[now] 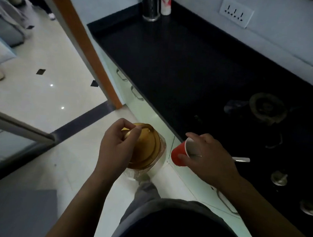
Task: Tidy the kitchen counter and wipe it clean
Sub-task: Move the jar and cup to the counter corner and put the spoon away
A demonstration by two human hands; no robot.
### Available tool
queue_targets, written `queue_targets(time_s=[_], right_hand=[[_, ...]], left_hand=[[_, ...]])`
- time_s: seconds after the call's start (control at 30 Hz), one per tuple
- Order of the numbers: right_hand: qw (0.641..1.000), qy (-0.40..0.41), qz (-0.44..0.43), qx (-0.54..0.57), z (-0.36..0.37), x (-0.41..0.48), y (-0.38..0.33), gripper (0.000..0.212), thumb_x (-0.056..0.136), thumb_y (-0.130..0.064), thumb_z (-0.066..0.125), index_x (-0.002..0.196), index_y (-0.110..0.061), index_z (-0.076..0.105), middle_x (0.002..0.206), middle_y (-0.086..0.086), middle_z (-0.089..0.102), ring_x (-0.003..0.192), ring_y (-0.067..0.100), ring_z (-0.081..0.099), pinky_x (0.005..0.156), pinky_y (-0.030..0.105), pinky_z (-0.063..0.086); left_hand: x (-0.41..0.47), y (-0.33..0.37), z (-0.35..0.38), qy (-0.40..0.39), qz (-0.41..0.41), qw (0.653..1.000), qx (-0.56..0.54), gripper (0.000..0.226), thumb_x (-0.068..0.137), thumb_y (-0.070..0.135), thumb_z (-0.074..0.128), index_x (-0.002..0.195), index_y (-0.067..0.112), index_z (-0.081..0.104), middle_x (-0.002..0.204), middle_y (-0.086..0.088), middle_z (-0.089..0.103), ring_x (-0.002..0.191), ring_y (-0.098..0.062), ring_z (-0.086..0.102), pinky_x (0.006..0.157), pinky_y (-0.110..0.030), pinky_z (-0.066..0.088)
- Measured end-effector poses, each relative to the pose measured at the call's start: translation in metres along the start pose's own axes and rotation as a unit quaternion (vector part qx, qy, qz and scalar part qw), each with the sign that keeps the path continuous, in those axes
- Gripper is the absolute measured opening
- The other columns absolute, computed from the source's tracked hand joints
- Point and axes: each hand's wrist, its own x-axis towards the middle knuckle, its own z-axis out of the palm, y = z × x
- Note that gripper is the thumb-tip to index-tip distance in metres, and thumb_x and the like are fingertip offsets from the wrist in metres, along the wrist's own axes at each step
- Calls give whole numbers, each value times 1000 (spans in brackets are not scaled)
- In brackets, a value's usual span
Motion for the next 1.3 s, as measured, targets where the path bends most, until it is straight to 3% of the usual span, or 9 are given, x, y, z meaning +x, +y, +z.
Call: queue_targets(time_s=[0.2, 0.33, 0.5, 0.7, 0.8, 1.07, 1.3], right_hand=[[997, 39, 60, 31, -25, 101, -49, 68, 77, -57, 59, 136, -39, 29, 135, -3, 39, 119, 19, 43, 90, 37, 45], [994, 51, 79, 55, -35, 158, -73, 69, 77, -57, 59, 137, -39, 29, 134, -3, 40, 117, 19, 44, 90, 37, 45], [990, 64, 107, 70, -42, 237, -89, 67, 77, -58, 59, 135, -40, 30, 133, -3, 43, 118, 19, 46, 88, 34, 44], [989, 70, 97, 87, -71, 346, -100, 68, 78, -57, 60, 136, -41, 29, 131, -5, 43, 116, 17, 45, 92, 37, 45], [988, 80, 99, 83, -91, 391, -103, 70, 77, -56, 61, 137, -41, 29, 132, -5, 42, 117, 17, 44, 92, 36, 44], [989, 86, 112, 40, -131, 487, -116, 71, 78, -55, 59, 139, -38, 26, 135, -6, 39, 118, 15, 42, 88, 31, 43], [970, 138, 197, 23, -148, 542, -142, 68, 80, -55, 56, 138, -40, 25, 135, -8, 38, 120, 14, 40, 86, 29, 42]], left_hand=[[127, 29, -38, -68, 53, 996, -36, 31, 78, 49, 53, 96, 25, 58, 101, 4, 64, 92, -18, 62, 69, -30, 54], [200, 50, -45, -71, 84, 994, -8, 9, 88, 36, 55, 88, 27, 55, 93, 5, 63, 87, -16, 61, 63, -20, 46], [300, 75, -50, -70, 108, 992, 7, 9, 88, 33, 55, 80, 28, 55, 83, 9, 60, 81, -9, 59, 62, -21, 45], [408, 101, -38, -100, 104, 989, 27, 10, 88, 34, 53, 79, 29, 56, 81, 7, 61, 79, -12, 62, 58, -19, 44], [455, 115, -33, -123, 127, 984, 34, 11, 87, 36, 56, 79, 30, 60, 78, 5, 64, 77, -10, 63, 62, -26, 50], [581, 150, -1, -180, 161, 968, 67, 12, 84, 40, 59, 83, 30, 66, 80, 12, 66, 81, -2, 62, 70, -21, 45], [683, 167, 31, -266, 158, 950, 34, 15, 85, 36, 60, 88, 24, 67, 83, 9, 67, 82, -4, 62, 64, -16, 44]])
